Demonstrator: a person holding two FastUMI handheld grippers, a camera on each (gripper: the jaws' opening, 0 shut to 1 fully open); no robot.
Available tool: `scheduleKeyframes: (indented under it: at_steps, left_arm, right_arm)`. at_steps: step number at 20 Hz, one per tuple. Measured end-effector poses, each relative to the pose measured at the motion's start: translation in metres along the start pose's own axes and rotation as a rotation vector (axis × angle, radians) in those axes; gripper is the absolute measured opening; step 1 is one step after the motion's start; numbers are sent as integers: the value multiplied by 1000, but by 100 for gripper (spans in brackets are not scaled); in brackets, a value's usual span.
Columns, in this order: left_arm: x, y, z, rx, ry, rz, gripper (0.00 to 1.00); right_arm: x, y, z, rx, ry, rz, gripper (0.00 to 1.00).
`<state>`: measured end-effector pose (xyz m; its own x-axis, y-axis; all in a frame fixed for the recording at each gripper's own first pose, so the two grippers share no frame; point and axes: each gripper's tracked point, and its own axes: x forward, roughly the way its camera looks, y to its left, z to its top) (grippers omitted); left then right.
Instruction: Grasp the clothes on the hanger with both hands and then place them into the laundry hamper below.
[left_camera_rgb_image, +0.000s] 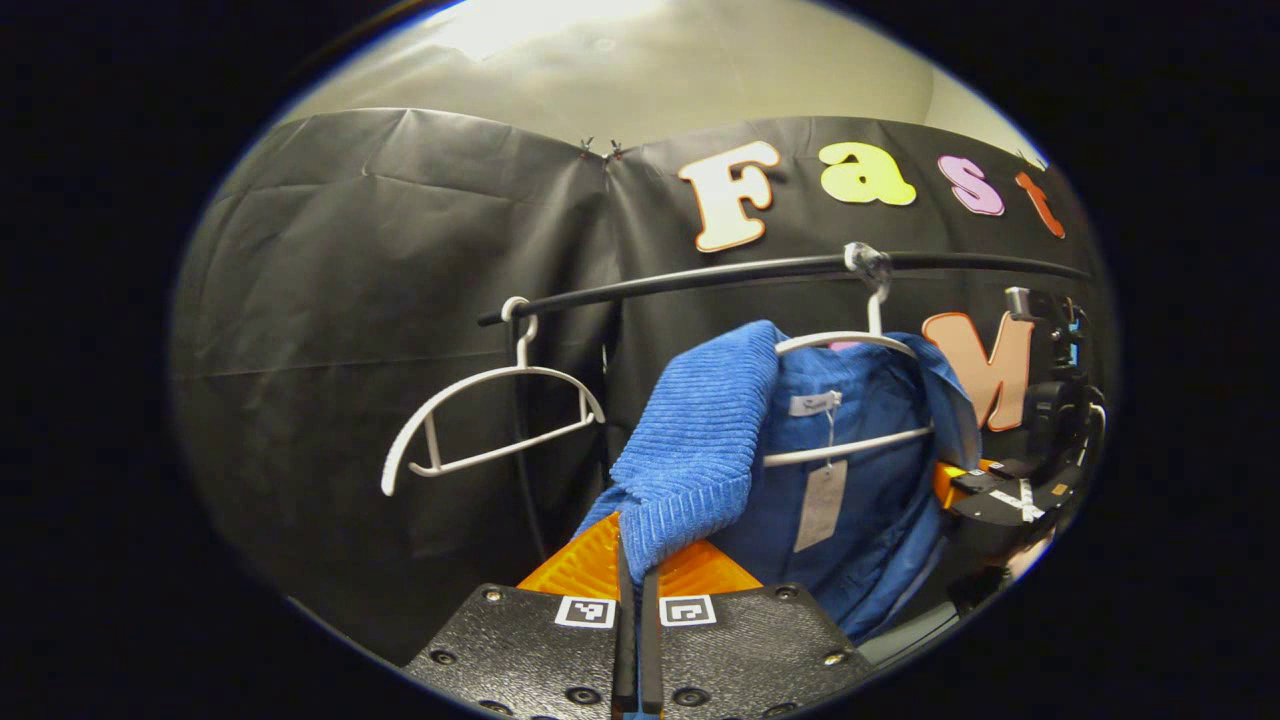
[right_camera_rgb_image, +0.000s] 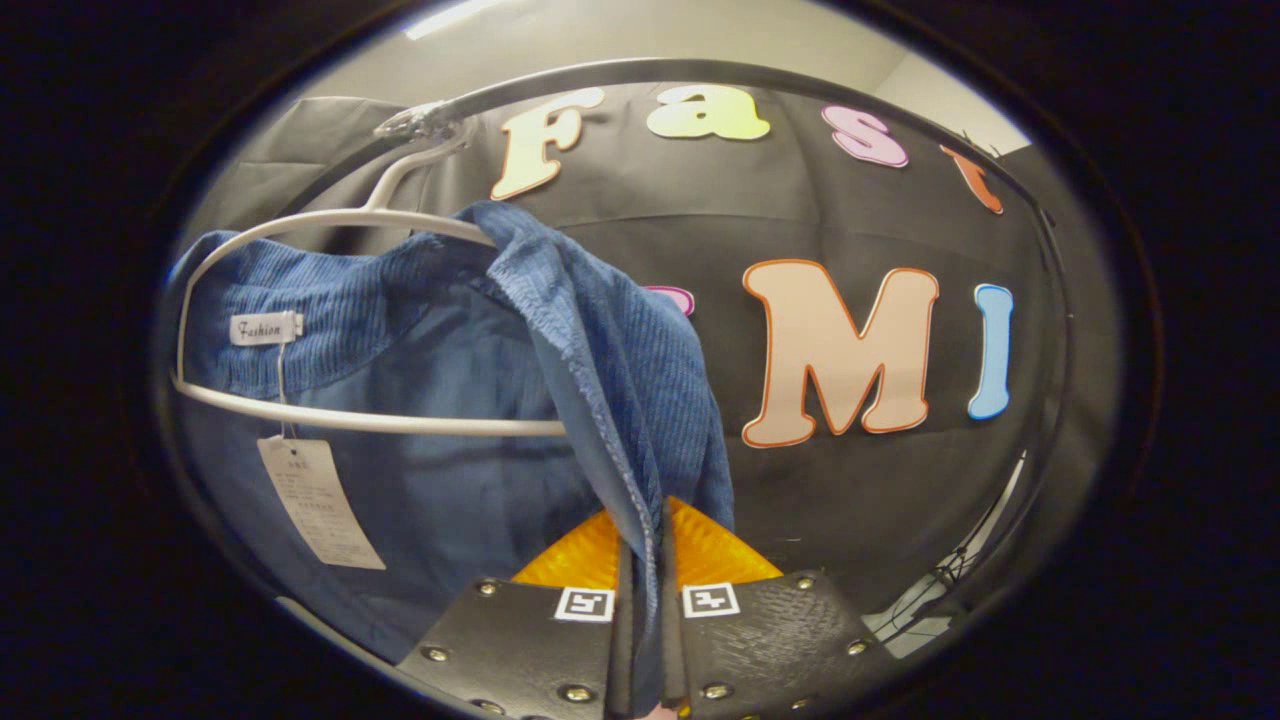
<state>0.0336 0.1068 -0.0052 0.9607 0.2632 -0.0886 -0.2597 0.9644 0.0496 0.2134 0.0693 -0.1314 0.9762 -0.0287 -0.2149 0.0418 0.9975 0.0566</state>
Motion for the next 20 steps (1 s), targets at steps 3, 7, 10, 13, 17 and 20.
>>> scheduleKeyframes:
  at_steps: [3, 7, 10, 13, 17, 20]
  left_arm:
    - [-2, 23, 13, -16, -32, 55, 5]
    - [-1, 41, 22, -34, -55, 85, 2]
    - [1, 52, 30, -4, -82, 99, 2]
    - [7, 63, 39, 6, -103, 103, 4]
    - [19, 79, 42, 15, -110, 105, 3]
    - [30, 83, 37, 16, -99, 95, 0]
  right_arm:
    - [0, -18, 15, 10, -26, -35, 11]
    - [5, -37, 29, 15, -50, -57, 11]
    - [5, -54, 45, 5, -88, -84, 11]
    - [9, -65, 56, 17, -109, -97, 11]
    - [14, -73, 66, 30, -129, -99, 11]
    - [18, -74, 70, 34, -135, -92, 11]
